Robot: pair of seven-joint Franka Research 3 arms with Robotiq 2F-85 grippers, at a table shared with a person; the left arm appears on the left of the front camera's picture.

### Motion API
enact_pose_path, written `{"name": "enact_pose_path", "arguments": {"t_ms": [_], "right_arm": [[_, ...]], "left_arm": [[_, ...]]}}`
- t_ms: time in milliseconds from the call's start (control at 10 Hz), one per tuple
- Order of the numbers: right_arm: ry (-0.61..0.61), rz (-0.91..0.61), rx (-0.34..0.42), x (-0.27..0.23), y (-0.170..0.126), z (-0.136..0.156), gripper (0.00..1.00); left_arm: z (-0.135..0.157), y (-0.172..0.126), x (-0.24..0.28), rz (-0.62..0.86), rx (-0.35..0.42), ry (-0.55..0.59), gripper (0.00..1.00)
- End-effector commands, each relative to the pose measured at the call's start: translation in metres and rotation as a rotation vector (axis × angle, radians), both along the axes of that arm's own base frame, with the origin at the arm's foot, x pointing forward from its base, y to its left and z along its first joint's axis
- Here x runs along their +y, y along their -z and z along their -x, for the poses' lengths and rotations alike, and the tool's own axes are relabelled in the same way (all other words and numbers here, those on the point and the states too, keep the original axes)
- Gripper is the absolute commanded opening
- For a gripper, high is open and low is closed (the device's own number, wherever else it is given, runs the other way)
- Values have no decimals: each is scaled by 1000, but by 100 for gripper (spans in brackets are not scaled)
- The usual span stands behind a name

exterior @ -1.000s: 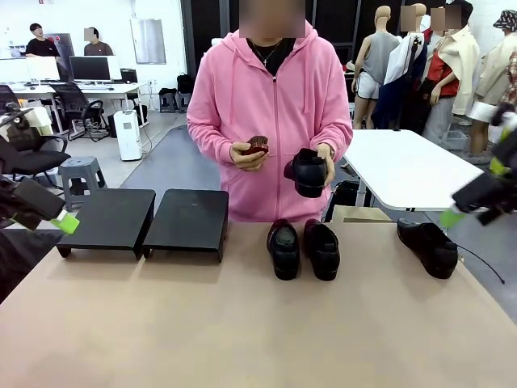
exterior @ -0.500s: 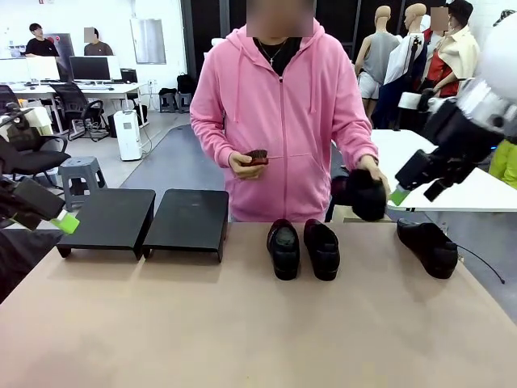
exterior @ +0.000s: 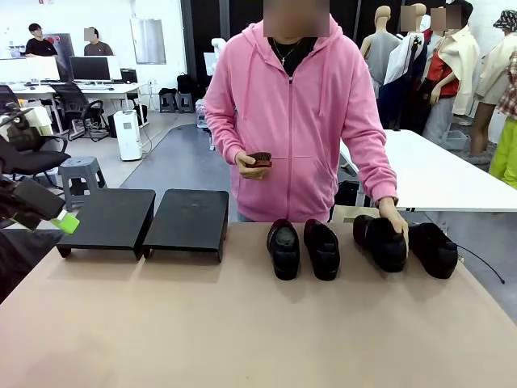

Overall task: Organize the shoes by placing them on the stand.
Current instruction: Pick up one Shoe and place it in the middle of the table.

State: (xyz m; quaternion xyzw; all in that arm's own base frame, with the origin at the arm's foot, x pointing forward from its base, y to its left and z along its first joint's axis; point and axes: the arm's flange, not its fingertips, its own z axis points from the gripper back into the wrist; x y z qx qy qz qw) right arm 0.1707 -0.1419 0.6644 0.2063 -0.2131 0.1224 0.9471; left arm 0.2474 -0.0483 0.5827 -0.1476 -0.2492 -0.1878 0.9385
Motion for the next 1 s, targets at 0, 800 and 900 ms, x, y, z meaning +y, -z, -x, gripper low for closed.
{"name": "enact_pose_path", "arguments": {"t_ms": [0,800,900], "right_arm": [[9,-41,46,-16,-7,-32,100],[-154,209,-31,196,42,-227,100],[-157,240,-8,238,62,-273,100]], "left_arm": [[-1,1,-1,19,-6,4,100],[-1,1,-1,19,-6,4,100],[-1,1,-1,19,-6,4,100]]}}
